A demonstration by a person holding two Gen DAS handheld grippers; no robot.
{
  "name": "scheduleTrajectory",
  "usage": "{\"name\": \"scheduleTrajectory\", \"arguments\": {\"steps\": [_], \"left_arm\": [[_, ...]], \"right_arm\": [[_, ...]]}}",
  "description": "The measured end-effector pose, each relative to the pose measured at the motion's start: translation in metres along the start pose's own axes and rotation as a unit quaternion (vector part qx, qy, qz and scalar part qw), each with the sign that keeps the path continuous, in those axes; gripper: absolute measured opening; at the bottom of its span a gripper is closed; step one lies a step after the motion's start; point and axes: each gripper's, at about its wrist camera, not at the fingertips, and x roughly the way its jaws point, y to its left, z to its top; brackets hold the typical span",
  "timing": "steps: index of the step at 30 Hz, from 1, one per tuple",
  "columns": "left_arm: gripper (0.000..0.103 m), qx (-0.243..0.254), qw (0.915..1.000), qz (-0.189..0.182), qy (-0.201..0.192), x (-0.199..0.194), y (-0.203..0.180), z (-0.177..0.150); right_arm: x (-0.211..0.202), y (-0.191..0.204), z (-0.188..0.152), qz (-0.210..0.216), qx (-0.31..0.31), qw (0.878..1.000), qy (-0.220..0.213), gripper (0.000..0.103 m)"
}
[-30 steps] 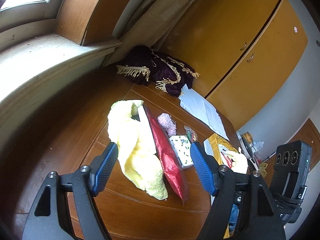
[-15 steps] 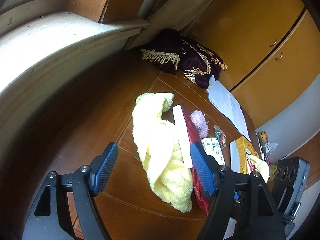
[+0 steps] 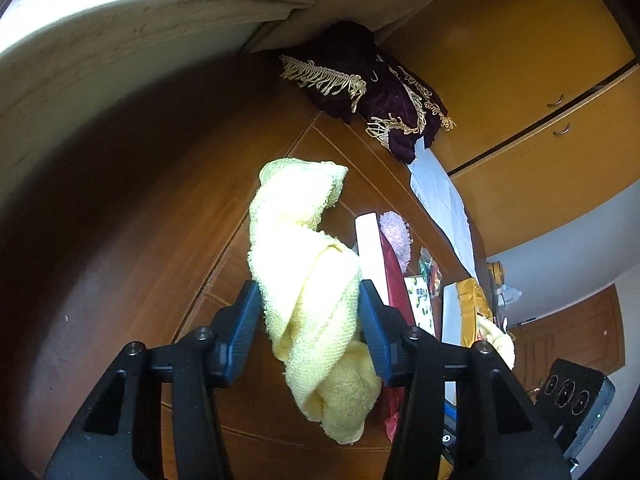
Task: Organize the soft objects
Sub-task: 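Grasp the dark red bag with the right tool while the left tool grasps another yellow towel, then carry the red bag and yellow towel into the tray and open both tools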
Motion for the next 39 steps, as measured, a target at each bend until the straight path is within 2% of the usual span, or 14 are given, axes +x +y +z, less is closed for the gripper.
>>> {"name": "scheduleTrajectory", "arguments": {"steps": [5, 8, 15, 17, 20, 22, 23, 24, 25, 27, 33, 35, 37, 39], "left_arm": [[0.029, 0.017, 0.9996, 0.005, -0.023, -0.006, -0.006, -0.002], [0.003, 0.032, 0.9992, 0.006, -0.022, -0.015, -0.011, -0.005], [0.003, 0.069, 0.9974, 0.009, -0.016, -0.057, -0.016, -0.024], [0.003, 0.072, 0.9972, 0.014, -0.01, -0.066, -0.014, -0.025], [0.009, 0.08, 0.9966, 0.019, -0.001, -0.071, -0.011, -0.026], [0.027, 0.089, 0.9956, 0.031, -0.002, -0.072, -0.011, -0.028], [0.046, 0.094, 0.995, 0.033, -0.01, -0.073, -0.012, -0.029], [0.058, 0.102, 0.9941, 0.031, -0.024, -0.076, -0.014, -0.029], [0.061, 0.11, 0.9925, 0.033, -0.041, -0.079, -0.016, -0.03], [0.063, 0.129, 0.9882, 0.057, -0.06, -0.079, -0.021, -0.03], [0.063, 0.16, 0.9761, 0.139, -0.05, -0.048, -0.021, -0.031], [0.063, 0.163, 0.9733, 0.149, -0.062, -0.045, -0.018, -0.033], [0.057, 0.155, 0.9748, 0.151, -0.055, -0.04, -0.013, -0.033], [0.053, 0.159, 0.9735, 0.155, -0.058, -0.037, -0.012, -0.035]], "right_arm": [[0.002, 0.004, -0.001, -0.009, -0.017, 1.0, -0.001, 0.016], [-0.001, 0.007, -0.003, -0.013, -0.023, 1.0, -0.008, 0.01], [-0.029, 0.006, -0.029, 0.019, -0.019, 1.0, -0.011, 0.007], [-0.039, 0.009, -0.038, 0.012, -0.02, 1.0, -0.012, 0.008], [-0.042, 0.008, -0.042, 0.027, -0.022, 0.999, 0.002, 0.012], [-0.042, 0.006, -0.04, 0.025, -0.019, 0.999, -0.001, 0.032], [-0.043, 0.007, -0.038, 0.025, -0.021, 0.999, -0.006, 0.053], [-0.043, 0.008, -0.037, 0.025, -0.025, 0.999, -0.012, 0.069], [-0.043, 0.009, -0.035, 0.024, -0.032, 0.999, -0.017, 0.072], [-0.039, 0.015, -0.031, 0.009, -0.047, 0.999, -0.015, 0.072], [-0.001, 0.019, -0.023, -0.049, -0.058, 0.997, 0.032, 0.073], [0.005, 0.02, -0.027, -0.066, -0.067, 0.995, 0.035, 0.074], [0.005, 0.023, -0.031, -0.079, -0.077, 0.993, 0.03, 0.071], [0.005, 0.023, -0.034, -0.096, -0.085, 0.991, 0.025, 0.061]]}}
